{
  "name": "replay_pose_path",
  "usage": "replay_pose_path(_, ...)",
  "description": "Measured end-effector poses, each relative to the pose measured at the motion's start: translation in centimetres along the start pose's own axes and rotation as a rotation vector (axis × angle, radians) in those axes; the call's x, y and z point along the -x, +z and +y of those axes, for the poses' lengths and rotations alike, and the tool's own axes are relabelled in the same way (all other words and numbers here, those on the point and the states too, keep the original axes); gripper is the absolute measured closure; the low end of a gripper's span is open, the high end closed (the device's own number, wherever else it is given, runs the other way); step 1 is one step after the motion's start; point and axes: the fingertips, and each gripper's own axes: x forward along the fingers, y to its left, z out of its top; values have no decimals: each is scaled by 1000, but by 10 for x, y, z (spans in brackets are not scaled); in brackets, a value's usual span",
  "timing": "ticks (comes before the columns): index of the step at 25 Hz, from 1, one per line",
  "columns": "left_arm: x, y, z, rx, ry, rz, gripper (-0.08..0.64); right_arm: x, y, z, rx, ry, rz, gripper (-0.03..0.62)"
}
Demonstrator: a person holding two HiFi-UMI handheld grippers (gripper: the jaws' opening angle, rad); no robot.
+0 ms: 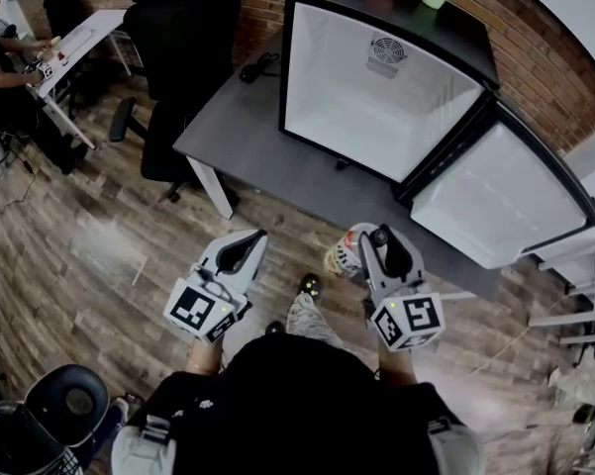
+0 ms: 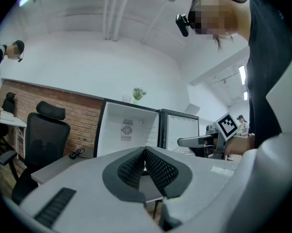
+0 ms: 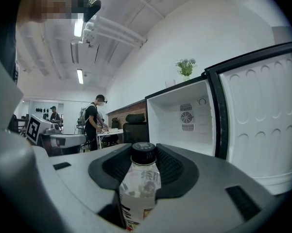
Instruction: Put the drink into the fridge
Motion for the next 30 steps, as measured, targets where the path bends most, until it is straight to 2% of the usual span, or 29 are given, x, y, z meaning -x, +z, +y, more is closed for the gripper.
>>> replay_pose_path(3,-12,2,14,-7,19,5,557,-16,3,-10,-6,6,-12,440)
replay_pose_path(13,-78,5,47,-37,6,15,557,-68,12,-54,-1,17,-27,439)
replay_pose_path(30,-170,9,80,-47,30,35,557,-139,27,-119,18,69,-41,440)
